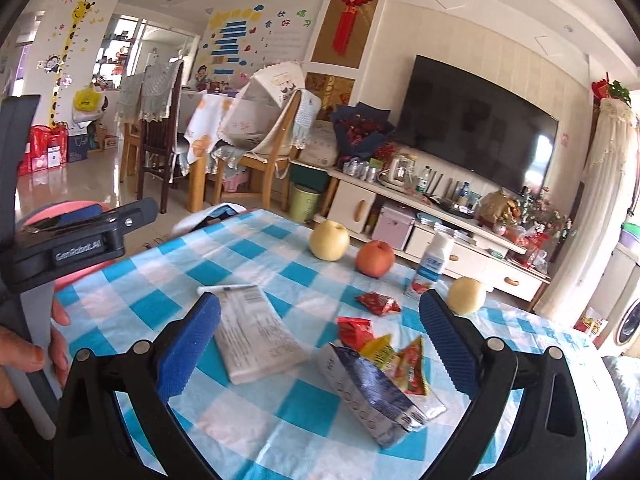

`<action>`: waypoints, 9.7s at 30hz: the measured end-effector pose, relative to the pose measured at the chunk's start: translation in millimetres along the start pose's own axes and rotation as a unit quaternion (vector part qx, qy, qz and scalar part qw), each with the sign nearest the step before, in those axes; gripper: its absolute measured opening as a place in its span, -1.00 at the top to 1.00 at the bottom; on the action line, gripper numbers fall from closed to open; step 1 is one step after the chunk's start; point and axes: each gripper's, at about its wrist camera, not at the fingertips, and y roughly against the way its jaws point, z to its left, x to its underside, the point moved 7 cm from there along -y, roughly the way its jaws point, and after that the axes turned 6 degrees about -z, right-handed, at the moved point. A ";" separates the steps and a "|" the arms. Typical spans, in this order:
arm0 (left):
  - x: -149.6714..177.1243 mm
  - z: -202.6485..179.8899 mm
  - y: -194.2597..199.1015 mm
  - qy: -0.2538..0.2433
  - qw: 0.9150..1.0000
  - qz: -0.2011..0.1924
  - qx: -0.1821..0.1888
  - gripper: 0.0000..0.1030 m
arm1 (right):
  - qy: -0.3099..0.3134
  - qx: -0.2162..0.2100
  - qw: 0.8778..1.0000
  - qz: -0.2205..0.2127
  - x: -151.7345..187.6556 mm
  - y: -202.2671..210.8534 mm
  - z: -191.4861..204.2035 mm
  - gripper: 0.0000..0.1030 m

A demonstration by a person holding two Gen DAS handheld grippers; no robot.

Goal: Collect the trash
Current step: 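Move both tools back over the table toward the remaining wrappers, then grasp the yellow chip bag with the right tool while the left tool grasps the red candy wrapper, then carry the chip bag and candy wrapper to the pink bucket and open both tools, then move both tools back over the table toward the blue-white carton, then grasp the white milk carton with the left tool while the right tool grasps the silver foil tray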

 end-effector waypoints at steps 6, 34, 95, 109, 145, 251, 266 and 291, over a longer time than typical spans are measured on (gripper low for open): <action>13.8 -46.7 15.0 -0.076 0.997 0.028 0.014 -0.90 | -0.020 0.024 0.999 0.008 21.1 10.5 -35.5 -0.91; 40.2 -141.9 -13.7 -0.071 0.974 0.204 0.064 -0.90 | -0.134 0.025 0.990 0.045 63.8 7.9 -165.9 -0.91; 100.8 -192.3 -310.6 -0.095 0.891 0.410 0.173 0.02 | -0.324 -0.221 0.878 0.272 129.3 -125.2 -139.7 0.39; 80.4 -166.0 -286.8 -0.049 0.909 0.382 0.161 0.08 | -0.343 -0.210 0.887 0.228 113.5 -115.6 -157.6 0.63; 35.3 12.4 -20.0 0.022 0.966 0.253 0.046 0.08 | -0.309 -0.225 0.920 0.089 43.1 -39.2 -132.7 0.65; 14.2 -67.5 9.6 -0.032 0.978 0.201 0.040 -0.89 | -0.182 -0.072 0.978 0.066 47.6 17.4 -95.6 -0.76; 47.6 -106.4 -13.8 -0.019 0.965 0.254 0.067 -0.89 | -0.251 -0.032 0.963 0.091 84.0 8.5 -176.6 -0.76; 86.1 -163.0 -88.8 0.175 0.918 0.337 0.115 -0.89 | -0.159 -0.106 0.959 0.210 143.4 -54.3 -153.0 -0.76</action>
